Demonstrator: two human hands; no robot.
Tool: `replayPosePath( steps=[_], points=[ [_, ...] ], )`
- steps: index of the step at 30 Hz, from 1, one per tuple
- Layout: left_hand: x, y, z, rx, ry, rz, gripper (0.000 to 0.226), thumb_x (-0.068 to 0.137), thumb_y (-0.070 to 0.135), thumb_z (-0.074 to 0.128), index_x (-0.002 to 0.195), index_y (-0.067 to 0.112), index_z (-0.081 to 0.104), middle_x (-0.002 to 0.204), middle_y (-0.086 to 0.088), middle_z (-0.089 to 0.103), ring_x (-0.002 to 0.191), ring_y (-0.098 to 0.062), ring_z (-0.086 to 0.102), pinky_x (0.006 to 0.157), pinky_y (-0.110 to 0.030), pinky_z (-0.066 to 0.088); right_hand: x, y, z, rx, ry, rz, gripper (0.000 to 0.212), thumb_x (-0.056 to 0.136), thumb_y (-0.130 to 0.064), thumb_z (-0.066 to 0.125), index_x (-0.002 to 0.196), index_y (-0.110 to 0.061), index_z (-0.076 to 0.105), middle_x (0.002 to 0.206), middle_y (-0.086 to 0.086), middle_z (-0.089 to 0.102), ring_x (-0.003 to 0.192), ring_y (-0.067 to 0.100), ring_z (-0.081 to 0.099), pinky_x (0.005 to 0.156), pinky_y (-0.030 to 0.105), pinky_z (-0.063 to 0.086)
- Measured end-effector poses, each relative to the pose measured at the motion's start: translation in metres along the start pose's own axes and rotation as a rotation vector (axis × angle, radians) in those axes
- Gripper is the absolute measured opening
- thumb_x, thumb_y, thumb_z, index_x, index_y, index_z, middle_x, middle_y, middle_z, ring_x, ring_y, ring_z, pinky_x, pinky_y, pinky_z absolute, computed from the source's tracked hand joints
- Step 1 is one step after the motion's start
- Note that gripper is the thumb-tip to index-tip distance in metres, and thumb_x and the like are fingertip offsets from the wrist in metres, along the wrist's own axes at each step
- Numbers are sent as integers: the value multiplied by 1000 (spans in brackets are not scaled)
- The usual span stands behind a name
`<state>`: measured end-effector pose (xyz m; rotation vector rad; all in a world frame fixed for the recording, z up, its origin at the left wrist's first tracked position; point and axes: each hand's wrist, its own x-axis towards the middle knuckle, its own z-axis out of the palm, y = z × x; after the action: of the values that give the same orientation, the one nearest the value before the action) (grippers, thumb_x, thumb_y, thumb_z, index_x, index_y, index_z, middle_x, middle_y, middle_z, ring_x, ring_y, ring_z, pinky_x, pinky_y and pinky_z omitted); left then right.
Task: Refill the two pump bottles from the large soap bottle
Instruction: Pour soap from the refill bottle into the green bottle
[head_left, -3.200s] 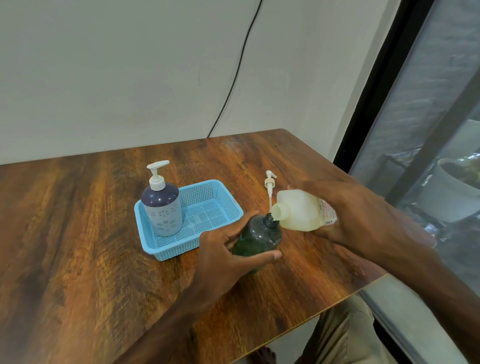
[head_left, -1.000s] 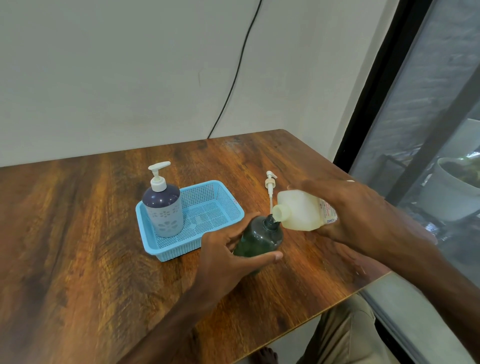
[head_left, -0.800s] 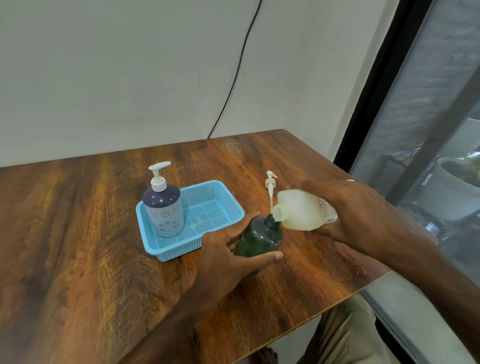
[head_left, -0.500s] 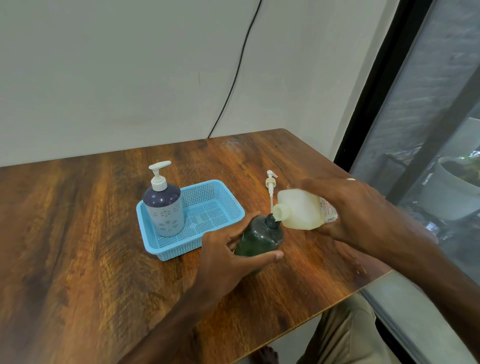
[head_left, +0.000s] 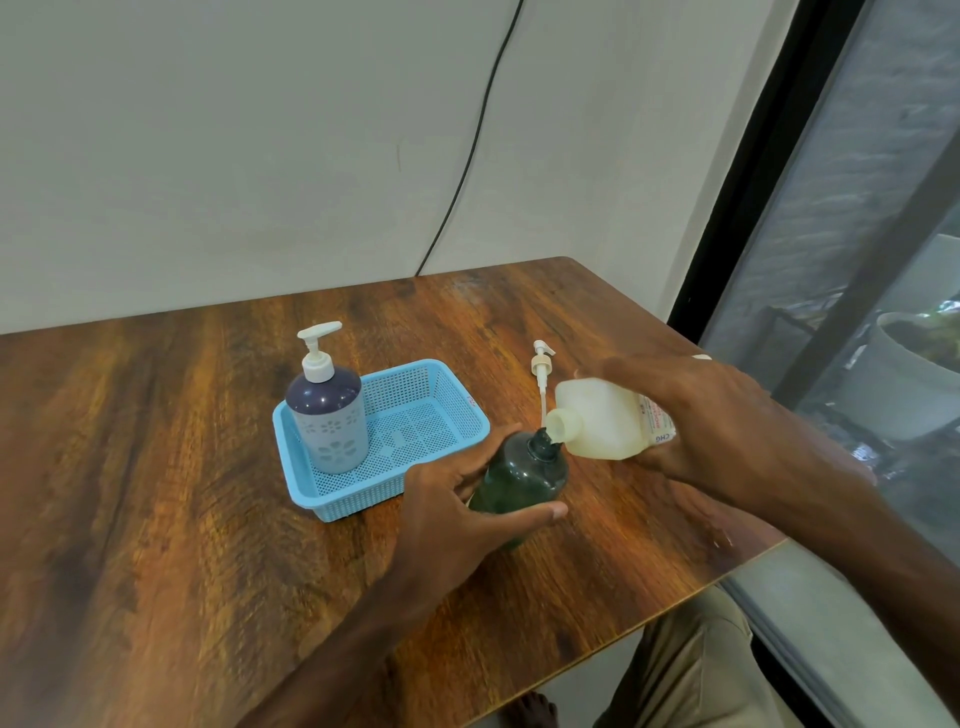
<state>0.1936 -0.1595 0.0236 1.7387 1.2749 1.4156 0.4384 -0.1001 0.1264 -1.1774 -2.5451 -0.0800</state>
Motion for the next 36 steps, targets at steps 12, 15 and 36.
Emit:
replayPosePath(
  steps=[12, 15, 36],
  points=[
    [0, 2, 0, 1, 9, 12, 68, 66, 39, 97, 127, 31, 66, 121, 23, 73, 116, 0, 68, 90, -17, 58, 1, -4, -2, -37, 30, -37, 75, 69, -26, 91, 135, -30, 57, 131, -6, 66, 121, 18, 60, 86, 29, 42],
    [-1, 4, -1, -14, 0, 8, 70, 66, 42, 96, 128, 33, 65, 120, 27, 71, 116, 2, 68, 90, -15, 57, 1, -1, -2, -37, 23, -26, 75, 71, -27, 89, 138, -33, 55, 134, -9, 63, 124, 15, 57, 90, 26, 39],
    [-1, 4, -1, -35, -4, -54, 73, 64, 43, 95, 129, 33, 64, 118, 29, 71, 115, 3, 68, 90, -19, 59, 3, -5, -4, -24, 20, -45, 77, 69, -20, 91, 137, -33, 56, 134, -9, 63, 125, 17, 57, 88, 30, 41]
  ],
)
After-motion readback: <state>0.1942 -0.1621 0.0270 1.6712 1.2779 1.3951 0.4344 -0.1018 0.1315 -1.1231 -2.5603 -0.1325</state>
